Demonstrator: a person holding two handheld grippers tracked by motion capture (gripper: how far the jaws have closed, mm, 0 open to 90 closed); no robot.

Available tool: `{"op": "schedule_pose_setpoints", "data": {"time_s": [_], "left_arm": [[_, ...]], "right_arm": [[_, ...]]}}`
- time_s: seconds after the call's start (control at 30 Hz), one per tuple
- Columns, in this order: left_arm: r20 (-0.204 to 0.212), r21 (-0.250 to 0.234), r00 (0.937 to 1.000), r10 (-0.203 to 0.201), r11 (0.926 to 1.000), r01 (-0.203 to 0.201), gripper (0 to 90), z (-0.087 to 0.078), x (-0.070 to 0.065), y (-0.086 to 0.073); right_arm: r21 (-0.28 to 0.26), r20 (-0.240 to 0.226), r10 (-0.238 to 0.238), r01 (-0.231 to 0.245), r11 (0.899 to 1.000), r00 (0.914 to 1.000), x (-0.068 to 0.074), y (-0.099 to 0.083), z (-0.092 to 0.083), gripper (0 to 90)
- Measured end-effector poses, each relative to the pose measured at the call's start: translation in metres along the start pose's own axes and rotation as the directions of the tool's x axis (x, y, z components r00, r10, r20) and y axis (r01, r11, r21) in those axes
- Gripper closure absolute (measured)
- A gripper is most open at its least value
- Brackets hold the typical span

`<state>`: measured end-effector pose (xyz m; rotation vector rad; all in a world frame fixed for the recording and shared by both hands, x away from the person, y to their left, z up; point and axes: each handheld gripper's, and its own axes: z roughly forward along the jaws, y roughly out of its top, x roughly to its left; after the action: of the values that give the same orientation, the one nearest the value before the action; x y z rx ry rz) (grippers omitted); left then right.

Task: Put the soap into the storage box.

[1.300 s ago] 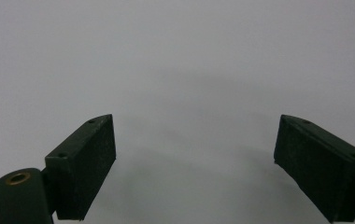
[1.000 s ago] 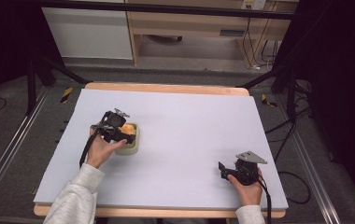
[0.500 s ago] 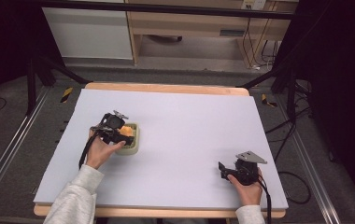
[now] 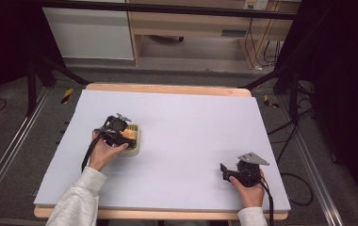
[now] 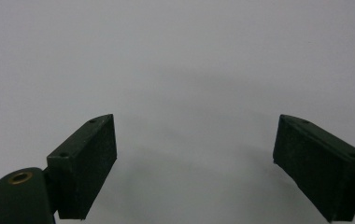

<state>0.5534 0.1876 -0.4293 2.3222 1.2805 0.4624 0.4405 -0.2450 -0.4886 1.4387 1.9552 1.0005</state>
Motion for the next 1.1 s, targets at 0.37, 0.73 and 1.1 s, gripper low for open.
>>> {"op": "schedule_pose_setpoints", "data": {"time_s": [0.37,0.73,1.1], "left_arm": [[0.001,-0.012,1.0,-0.008,0.9999,0.008,26.5,0.0035,0.0002,-0.0003],[-0.007,-0.031,0.9992,-0.038,0.9988,0.038,26.2,0.0108,0.0012,-0.0032],[-0.019,-0.032,0.9994,-0.028,0.9991,0.028,26.0,0.0102,-0.0007,-0.0043]], "right_arm": [[0.0,0.001,0.0,0.0,1.0,1.0,0.0,0.0,0.0,13.9],[-0.001,-0.001,-0.003,0.003,1.0,1.0,-0.0002,0.0,0.0,13.9],[0.0,0.0,0.0,0.0,1.0,1.0,-0.0001,0.0001,0.0001,13.9]]}}
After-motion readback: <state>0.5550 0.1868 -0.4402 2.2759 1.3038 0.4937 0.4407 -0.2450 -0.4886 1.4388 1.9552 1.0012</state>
